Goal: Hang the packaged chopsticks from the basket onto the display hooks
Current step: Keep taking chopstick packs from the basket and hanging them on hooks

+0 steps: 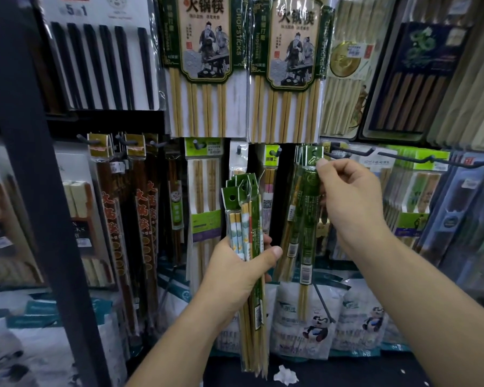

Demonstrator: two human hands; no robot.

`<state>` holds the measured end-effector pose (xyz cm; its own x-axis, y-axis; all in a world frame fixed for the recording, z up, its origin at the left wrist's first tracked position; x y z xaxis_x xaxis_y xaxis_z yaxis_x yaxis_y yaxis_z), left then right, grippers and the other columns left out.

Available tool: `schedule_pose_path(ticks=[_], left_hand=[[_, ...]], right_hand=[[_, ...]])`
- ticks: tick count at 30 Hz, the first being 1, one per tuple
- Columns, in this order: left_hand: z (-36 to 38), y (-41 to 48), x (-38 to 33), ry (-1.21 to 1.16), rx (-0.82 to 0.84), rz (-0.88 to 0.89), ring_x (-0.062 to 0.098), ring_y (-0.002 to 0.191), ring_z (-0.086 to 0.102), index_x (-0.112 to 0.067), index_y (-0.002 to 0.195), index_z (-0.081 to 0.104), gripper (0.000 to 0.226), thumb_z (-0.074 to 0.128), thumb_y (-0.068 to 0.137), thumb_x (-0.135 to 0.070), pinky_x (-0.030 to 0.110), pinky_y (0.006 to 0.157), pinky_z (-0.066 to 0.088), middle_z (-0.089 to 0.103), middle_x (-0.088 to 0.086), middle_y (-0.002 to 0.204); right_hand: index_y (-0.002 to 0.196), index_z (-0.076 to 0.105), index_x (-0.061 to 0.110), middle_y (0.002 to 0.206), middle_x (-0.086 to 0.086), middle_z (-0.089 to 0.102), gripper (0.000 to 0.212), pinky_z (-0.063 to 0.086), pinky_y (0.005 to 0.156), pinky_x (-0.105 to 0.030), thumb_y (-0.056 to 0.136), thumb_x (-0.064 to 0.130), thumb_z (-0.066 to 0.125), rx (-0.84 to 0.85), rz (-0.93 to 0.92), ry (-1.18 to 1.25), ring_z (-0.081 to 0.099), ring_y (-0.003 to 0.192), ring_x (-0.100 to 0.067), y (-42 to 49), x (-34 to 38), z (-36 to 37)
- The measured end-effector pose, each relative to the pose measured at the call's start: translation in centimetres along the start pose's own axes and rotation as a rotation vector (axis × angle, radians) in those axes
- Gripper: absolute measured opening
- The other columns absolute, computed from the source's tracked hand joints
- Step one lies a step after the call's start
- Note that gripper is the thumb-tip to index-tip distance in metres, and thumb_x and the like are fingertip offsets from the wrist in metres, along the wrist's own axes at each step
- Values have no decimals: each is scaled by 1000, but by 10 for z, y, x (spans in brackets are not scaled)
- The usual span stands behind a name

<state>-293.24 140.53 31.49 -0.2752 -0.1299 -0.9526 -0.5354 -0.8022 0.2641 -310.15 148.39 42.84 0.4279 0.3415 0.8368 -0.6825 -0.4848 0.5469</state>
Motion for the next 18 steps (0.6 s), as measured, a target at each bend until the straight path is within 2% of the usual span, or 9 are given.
schedule_pose_path(ticks=[4, 8, 13, 15, 18], left_hand=[[1, 0, 1, -11, 14, -1, 16, 74, 71, -14, 99, 69, 33, 83, 73, -30, 35, 69, 57, 71, -1, 77], [1, 0, 1, -28, 19, 15, 14, 71, 69, -16, 98, 70, 24, 82, 78, -24, 32, 65, 58, 69, -4, 74], [3, 0, -2, -22, 19, 40, 18, 66, 66, -11, 105, 61, 38, 81, 76, -24, 30, 61, 57, 66, 3, 78], [3, -1, -3, -27, 26, 54, 21, 68, 66, -9, 108, 58, 41, 81, 78, -24, 31, 62, 57, 66, 8, 81], [3, -2, -6, -58, 45, 65, 18, 68, 67, -8, 109, 58, 33, 81, 87, -17, 29, 62, 57, 66, 8, 81]], right_hand=[[76, 65, 24, 63, 4, 48, 25, 41, 57, -31, 98, 33, 65, -38, 2, 2, 44, 60, -12, 1, -1, 2], [77, 65, 20, 62, 3, 49, 25, 42, 52, -27, 98, 33, 65, -47, 14, -11, 45, 57, -11, 3, -4, 2], [76, 64, 17, 58, 4, 46, 27, 37, 45, -19, 99, 32, 65, -46, 46, -16, 39, 51, -10, 5, -10, 3], [77, 65, 16, 60, 3, 47, 28, 39, 47, -19, 98, 34, 65, -41, 56, -36, 41, 52, -10, 4, -12, 3], [80, 66, 16, 63, 4, 52, 26, 42, 57, -25, 97, 36, 67, -69, 52, -45, 46, 55, -7, 0, -14, 0]])
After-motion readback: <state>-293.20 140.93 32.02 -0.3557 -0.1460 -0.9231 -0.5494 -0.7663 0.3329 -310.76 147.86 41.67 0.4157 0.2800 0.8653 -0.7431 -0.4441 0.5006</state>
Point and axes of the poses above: each hand's wrist, its own y-axis towards the middle knuckle, its own z-axis out of the palm, x = y × z, the point moved 5 cm from there along y, towards the middle knuckle
